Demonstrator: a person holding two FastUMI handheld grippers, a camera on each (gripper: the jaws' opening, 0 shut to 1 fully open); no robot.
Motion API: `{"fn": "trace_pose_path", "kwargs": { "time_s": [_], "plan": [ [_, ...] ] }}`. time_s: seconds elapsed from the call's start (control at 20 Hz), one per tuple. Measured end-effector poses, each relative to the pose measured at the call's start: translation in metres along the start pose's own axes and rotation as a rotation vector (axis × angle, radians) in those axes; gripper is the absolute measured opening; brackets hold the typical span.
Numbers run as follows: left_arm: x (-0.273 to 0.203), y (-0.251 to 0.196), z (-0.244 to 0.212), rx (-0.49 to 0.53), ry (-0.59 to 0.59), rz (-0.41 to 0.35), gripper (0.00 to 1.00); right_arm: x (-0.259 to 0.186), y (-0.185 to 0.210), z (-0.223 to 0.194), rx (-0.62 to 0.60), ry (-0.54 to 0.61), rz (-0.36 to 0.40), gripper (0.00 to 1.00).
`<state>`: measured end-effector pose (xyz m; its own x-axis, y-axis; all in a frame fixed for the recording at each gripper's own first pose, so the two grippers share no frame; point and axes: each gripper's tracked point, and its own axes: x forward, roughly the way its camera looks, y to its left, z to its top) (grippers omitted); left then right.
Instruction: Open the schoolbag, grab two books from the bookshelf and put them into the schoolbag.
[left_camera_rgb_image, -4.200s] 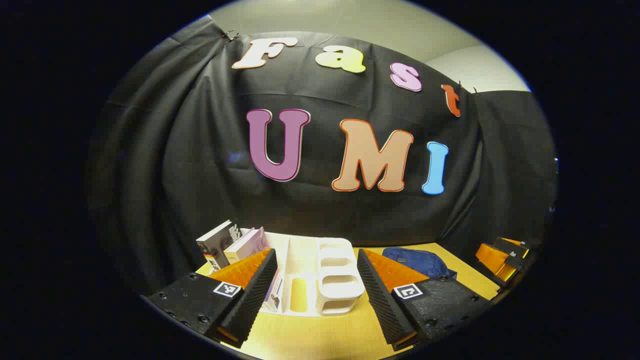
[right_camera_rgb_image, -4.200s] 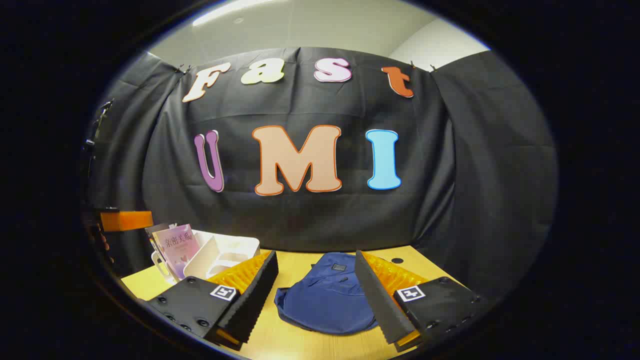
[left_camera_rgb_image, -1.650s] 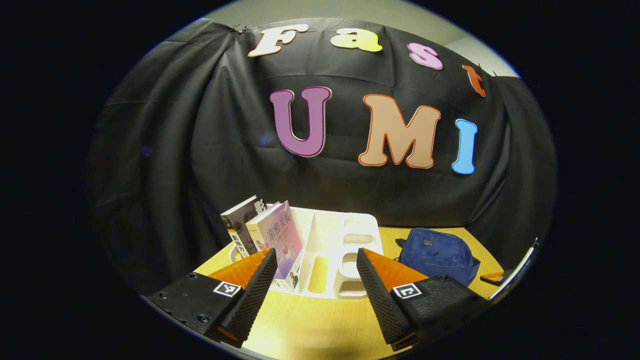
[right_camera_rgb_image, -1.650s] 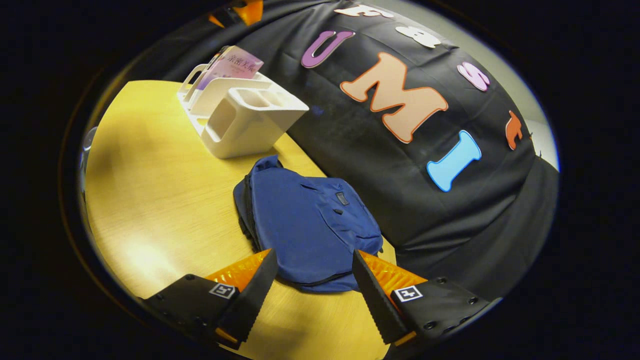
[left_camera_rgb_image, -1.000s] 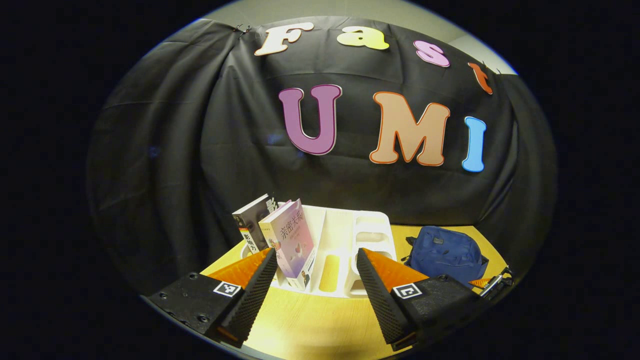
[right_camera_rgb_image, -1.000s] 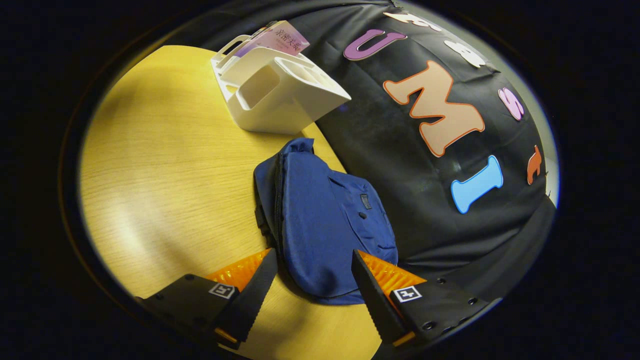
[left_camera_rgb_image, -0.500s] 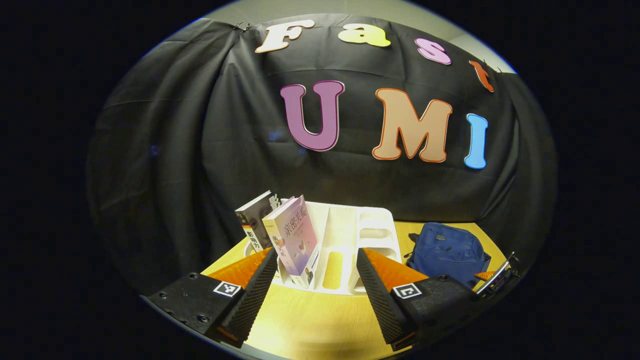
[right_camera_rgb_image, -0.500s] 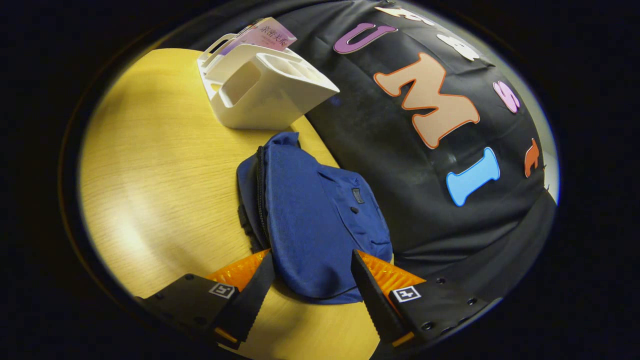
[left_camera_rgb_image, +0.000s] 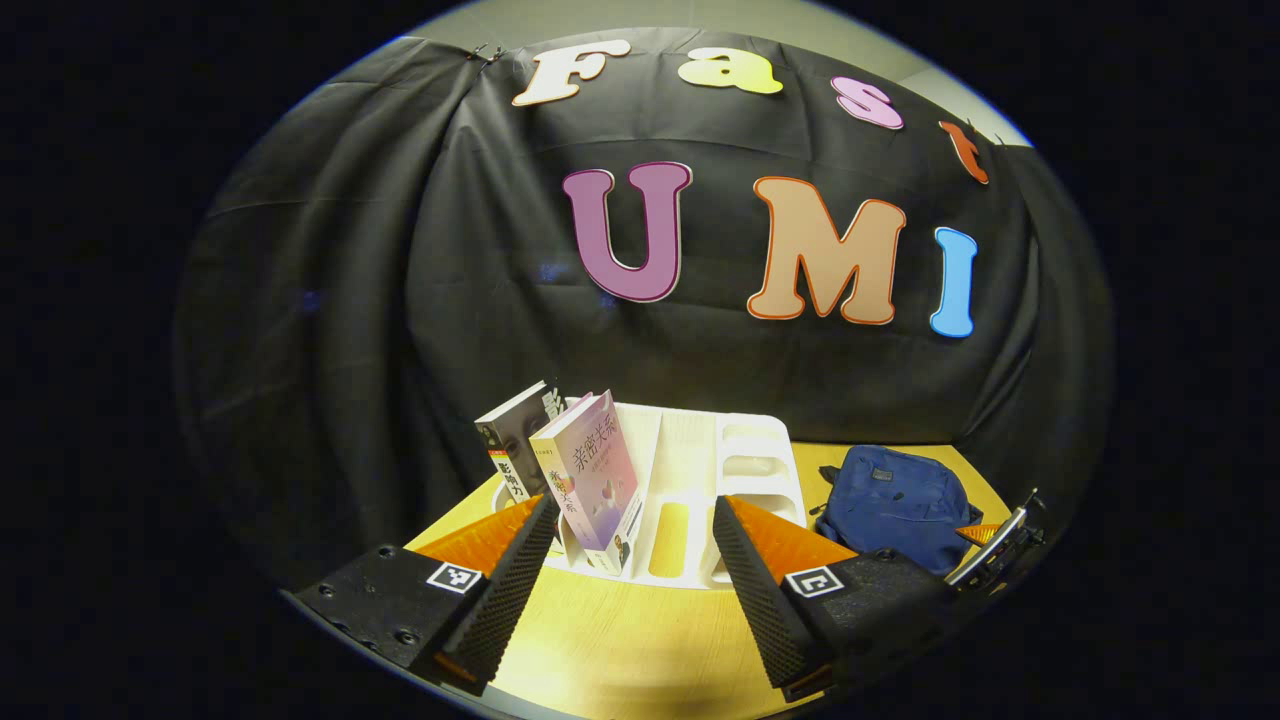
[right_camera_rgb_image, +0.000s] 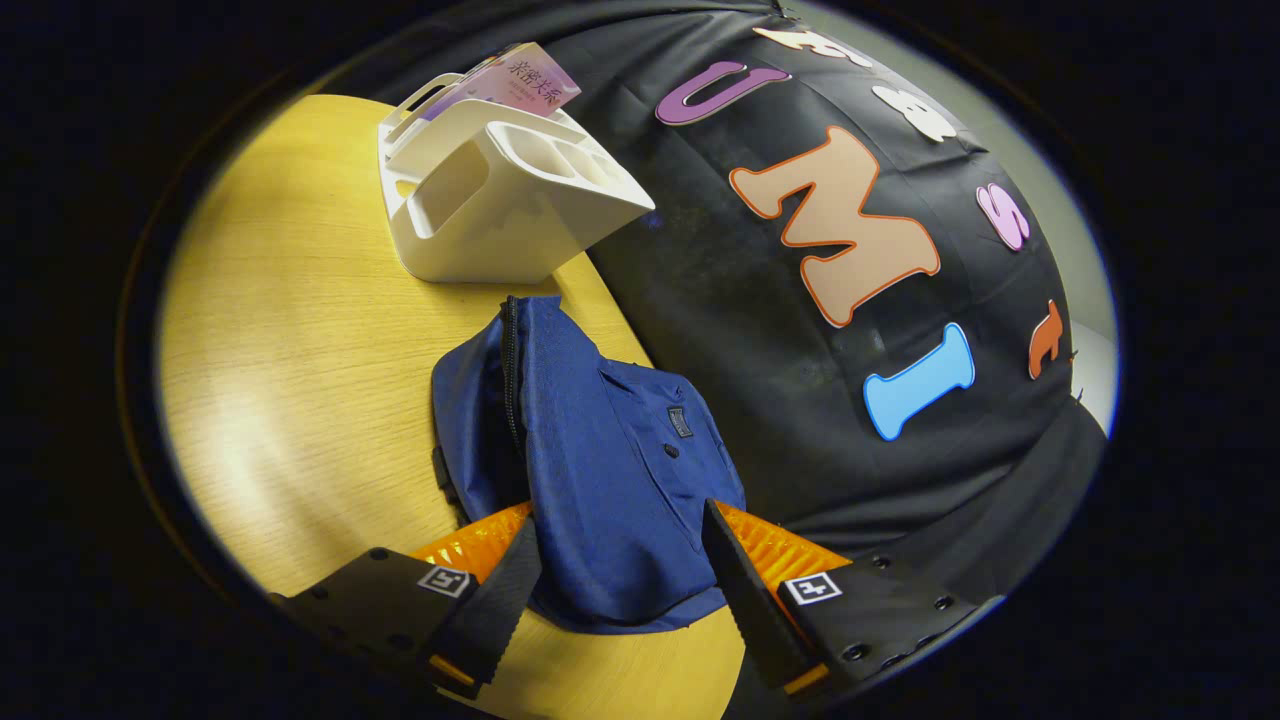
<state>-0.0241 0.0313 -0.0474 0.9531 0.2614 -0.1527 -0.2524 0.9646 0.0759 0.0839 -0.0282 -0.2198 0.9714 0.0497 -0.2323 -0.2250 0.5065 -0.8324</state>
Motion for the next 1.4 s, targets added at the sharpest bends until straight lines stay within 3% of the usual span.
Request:
{"fn": "trace_pose_path", "kwargs": {
  "time_s": [0.15,0.2,0.35,0.4,0.45,0.55,0.65,0.75,0.9,1.05,1.4],
  "plan": [
    [0.000,0.001,0.000,0.000,0.001,0.003,0.90,0.018,0.004,0.001,-0.031,-0.008,-0.006,0.83],
    [0.000,0.003,0.000,-0.005,0.001,0.011,0.94,0.022,0.003,0.006,-0.041,-0.021,-0.009,0.80],
    [0.001,0.007,0.000,-0.007,0.003,0.030,0.94,0.033,0.002,0.010,-0.046,-0.039,-0.024,0.51],
    [0.001,0.009,0.000,-0.004,0.003,0.034,0.89,0.037,0.004,0.008,-0.036,-0.029,-0.015,0.41],
    [0.002,0.011,0.002,0.000,0.004,0.038,0.94,0.039,0.000,0.005,-0.035,-0.018,-0.028,0.40],
    [0.005,0.014,0.001,0.007,0.007,0.046,0.94,0.041,-0.007,0.003,-0.056,-0.002,-0.055,0.21],
    [0.007,0.016,0.000,0.010,0.013,0.048,0.94,0.044,-0.013,0.004,-0.050,0.002,-0.083,0.19],
    [0.011,0.018,0.000,0.016,0.022,0.045,0.94,0.046,-0.017,0.005,-0.053,0.007,-0.101,0.10],
    [0.017,0.020,0.002,0.031,0.025,0.042,0.90,0.048,-0.016,0.006,-0.077,0.021,-0.092,0.10],
    [0.024,0.026,0.006,0.049,0.027,0.046,0.94,0.050,-0.013,0.003,-0.042,0.042,-0.055,0.10],
    [0.055,0.042,0.018,0.023,0.052,0.023,0.94,0.049,-0.038,0.013,0.031,0.063,-0.074,0.07]
  ]
}}
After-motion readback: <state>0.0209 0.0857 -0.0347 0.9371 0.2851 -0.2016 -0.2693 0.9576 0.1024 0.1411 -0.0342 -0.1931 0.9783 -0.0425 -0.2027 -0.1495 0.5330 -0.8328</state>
